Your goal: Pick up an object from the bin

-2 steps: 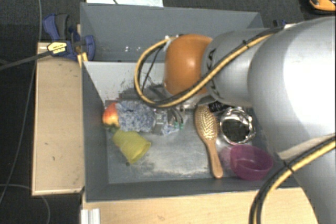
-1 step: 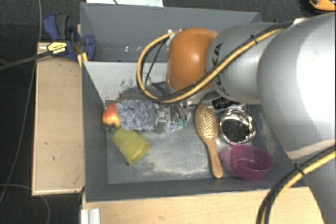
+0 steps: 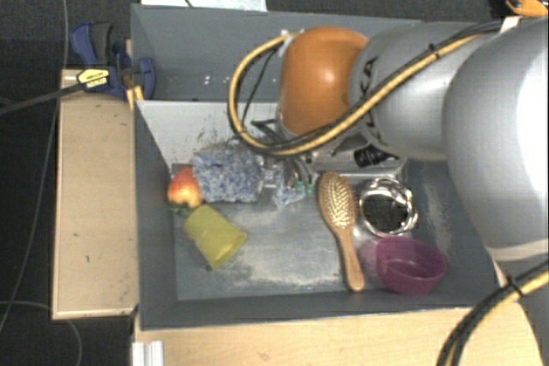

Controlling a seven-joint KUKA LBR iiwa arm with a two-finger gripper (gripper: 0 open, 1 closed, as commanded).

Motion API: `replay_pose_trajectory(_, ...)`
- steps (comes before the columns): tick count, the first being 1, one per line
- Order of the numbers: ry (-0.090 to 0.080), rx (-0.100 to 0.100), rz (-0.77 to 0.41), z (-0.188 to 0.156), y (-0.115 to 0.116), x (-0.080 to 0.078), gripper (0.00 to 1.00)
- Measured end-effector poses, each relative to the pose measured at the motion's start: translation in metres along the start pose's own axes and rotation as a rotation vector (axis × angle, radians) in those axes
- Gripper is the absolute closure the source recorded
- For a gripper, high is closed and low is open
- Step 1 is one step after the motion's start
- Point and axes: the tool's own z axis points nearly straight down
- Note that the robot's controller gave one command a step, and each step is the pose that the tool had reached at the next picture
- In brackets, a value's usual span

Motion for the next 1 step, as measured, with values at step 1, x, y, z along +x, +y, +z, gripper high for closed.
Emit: replay_pose_trajectory(1, 0.0, 0.0, -0.001, -0.0375, 0.0001, 0.0002, 1.0)
